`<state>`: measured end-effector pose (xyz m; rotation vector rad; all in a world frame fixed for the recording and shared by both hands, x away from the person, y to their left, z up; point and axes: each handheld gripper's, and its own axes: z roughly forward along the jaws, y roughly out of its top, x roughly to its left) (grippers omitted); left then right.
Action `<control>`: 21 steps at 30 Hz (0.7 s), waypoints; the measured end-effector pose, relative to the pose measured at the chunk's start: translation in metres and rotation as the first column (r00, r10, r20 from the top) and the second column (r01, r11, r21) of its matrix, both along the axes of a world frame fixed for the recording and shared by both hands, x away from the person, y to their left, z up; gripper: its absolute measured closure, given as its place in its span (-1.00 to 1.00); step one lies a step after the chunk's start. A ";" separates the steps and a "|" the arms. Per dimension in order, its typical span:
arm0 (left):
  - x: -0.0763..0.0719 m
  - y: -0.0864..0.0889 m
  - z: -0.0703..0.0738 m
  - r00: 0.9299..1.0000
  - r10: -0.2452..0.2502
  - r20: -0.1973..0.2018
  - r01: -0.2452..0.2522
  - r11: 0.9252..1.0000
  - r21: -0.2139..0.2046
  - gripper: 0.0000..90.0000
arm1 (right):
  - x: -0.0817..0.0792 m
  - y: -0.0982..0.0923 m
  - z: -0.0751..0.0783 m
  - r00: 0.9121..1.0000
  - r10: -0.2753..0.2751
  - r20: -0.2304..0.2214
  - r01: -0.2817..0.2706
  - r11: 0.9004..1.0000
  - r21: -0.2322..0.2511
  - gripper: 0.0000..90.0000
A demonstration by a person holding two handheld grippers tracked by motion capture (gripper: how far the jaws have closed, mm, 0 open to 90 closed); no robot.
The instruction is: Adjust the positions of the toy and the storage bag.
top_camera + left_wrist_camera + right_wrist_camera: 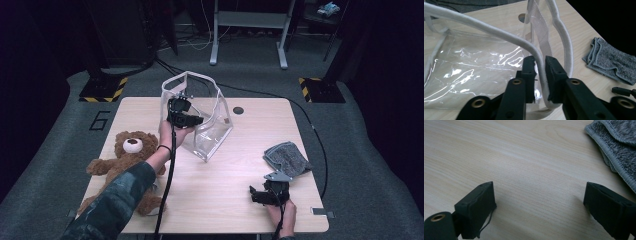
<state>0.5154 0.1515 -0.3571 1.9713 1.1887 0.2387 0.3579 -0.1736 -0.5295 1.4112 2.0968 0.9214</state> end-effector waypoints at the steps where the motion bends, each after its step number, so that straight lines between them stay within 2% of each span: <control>1: 0.001 0.001 -0.001 1.000 0.004 -0.003 -0.004 1.000 -0.015 0.81 | 0.000 0.000 0.000 1.000 0.002 -0.001 -0.002 1.000 -0.001 -0.79; 4: 0.001 0.000 -0.002 1.000 0.007 -0.010 -0.007 0.999 -0.037 0.85 | 0.000 0.000 0.000 1.000 0.004 -0.003 -0.004 1.000 0.000 -0.79; 8: 0.000 -0.011 -0.002 1.000 0.003 -0.015 -0.004 0.999 -0.054 0.85 | 0.001 0.001 0.001 1.000 -0.015 -0.009 0.015 1.000 -0.004 -0.76; 11: -0.001 -0.023 -0.002 1.000 -0.016 -0.020 0.015 0.997 -0.070 0.84 | 0.005 0.005 0.006 0.999 -0.008 -0.035 0.008 1.000 0.006 -0.70; 13: -0.002 -0.030 -0.002 0.999 -0.036 -0.015 0.034 0.997 -0.070 0.77 | 0.008 0.008 0.013 1.000 0.001 -0.030 -0.001 1.000 0.008 -0.70; 14: -0.003 -0.033 -0.002 0.999 -0.043 -0.006 0.043 0.997 -0.060 0.69 | 0.010 0.010 0.019 1.000 0.007 -0.029 -0.007 1.000 0.013 -0.70; 16: -0.004 -0.034 0.000 0.999 -0.050 0.002 0.050 0.998 -0.048 0.34 | 0.016 0.015 0.034 1.000 0.025 -0.011 -0.025 1.000 0.018 -0.69; 17: -0.004 -0.033 0.002 0.999 -0.048 0.014 0.048 0.999 -0.022 0.22 | 0.018 0.016 0.039 0.999 0.034 -0.007 -0.033 0.999 0.026 -0.69; 18: -0.005 -0.029 0.004 0.998 -0.047 0.030 0.047 0.999 -0.012 0.06 | 0.021 0.018 0.046 0.999 0.038 -0.003 -0.038 0.999 0.040 -0.69; 19: -0.006 -0.025 0.005 0.999 -0.035 0.038 0.035 0.999 -0.021 -0.08 | 0.025 0.021 0.053 0.999 0.045 0.003 -0.046 0.998 0.041 -0.69; 21: -0.008 -0.014 0.010 0.998 -0.023 0.064 0.023 1.000 -0.006 -0.26 | 0.033 0.028 0.068 0.998 0.063 0.018 -0.064 0.997 0.046 -0.69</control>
